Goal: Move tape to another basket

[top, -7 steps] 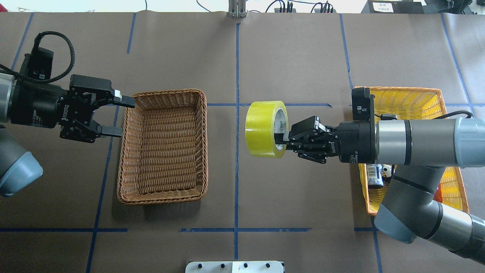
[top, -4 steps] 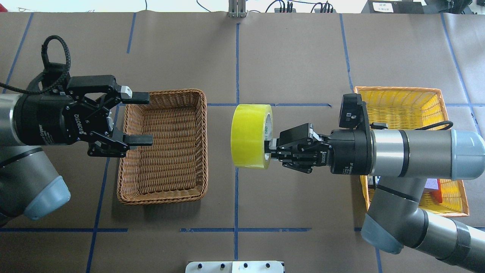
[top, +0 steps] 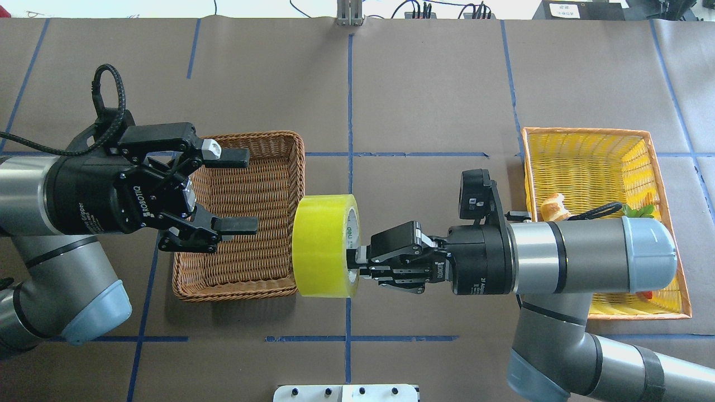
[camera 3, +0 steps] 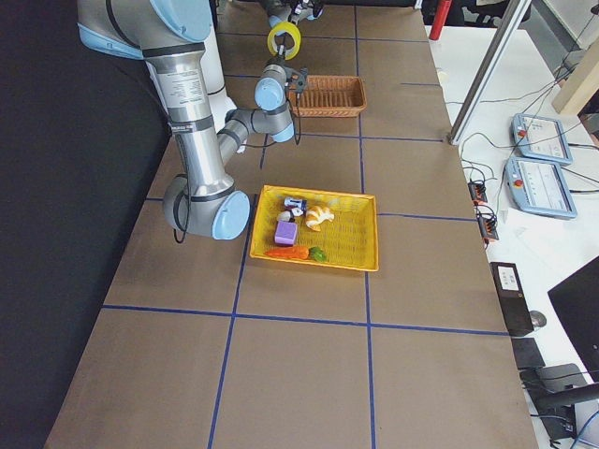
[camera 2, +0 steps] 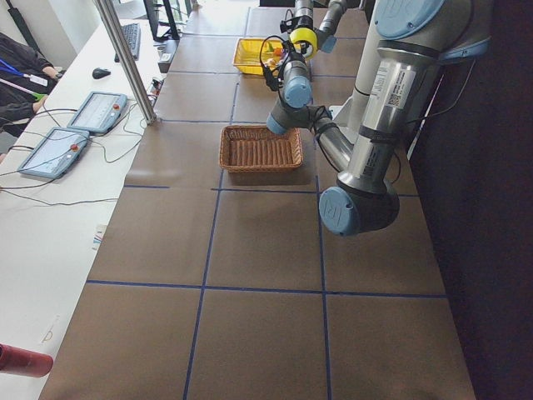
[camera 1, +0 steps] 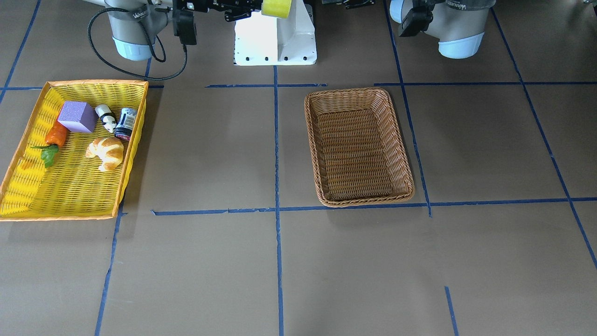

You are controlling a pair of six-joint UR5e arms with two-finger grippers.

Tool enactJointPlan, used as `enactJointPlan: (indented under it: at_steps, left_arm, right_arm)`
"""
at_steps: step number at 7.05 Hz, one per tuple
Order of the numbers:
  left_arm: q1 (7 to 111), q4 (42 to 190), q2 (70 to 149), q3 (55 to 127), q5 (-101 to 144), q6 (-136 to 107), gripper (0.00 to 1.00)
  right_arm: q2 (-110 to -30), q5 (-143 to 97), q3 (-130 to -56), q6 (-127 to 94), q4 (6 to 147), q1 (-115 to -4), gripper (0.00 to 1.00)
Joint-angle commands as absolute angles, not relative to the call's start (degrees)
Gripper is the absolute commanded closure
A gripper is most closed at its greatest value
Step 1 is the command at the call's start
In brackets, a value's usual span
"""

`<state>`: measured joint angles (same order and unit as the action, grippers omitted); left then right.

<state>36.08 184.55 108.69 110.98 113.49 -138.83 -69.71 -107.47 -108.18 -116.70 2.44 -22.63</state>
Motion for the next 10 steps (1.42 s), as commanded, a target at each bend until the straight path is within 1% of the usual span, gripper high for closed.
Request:
enactJointPlan:
  at_steps: [1,4,10]
  left_arm:
    - [35.2,184.6,109.3,110.8,113.4,-138.8,0.00]
    - [32.8,184.6,109.9,110.3,112.1,-138.8,0.00]
    - [31.4,184.5,110.0,110.3,112.1,-138.8,0.00]
  right_arm:
    - [-69.2,-105.5,-107.8,-116.6,2.7,-20.0,0.98]
    - [-66.9,-101.3,-105.6,-116.3,2.9,-17.2,0.98]
    - [-65.4,-98.6,-105.4,-116.1,5.1,-16.4,0.98]
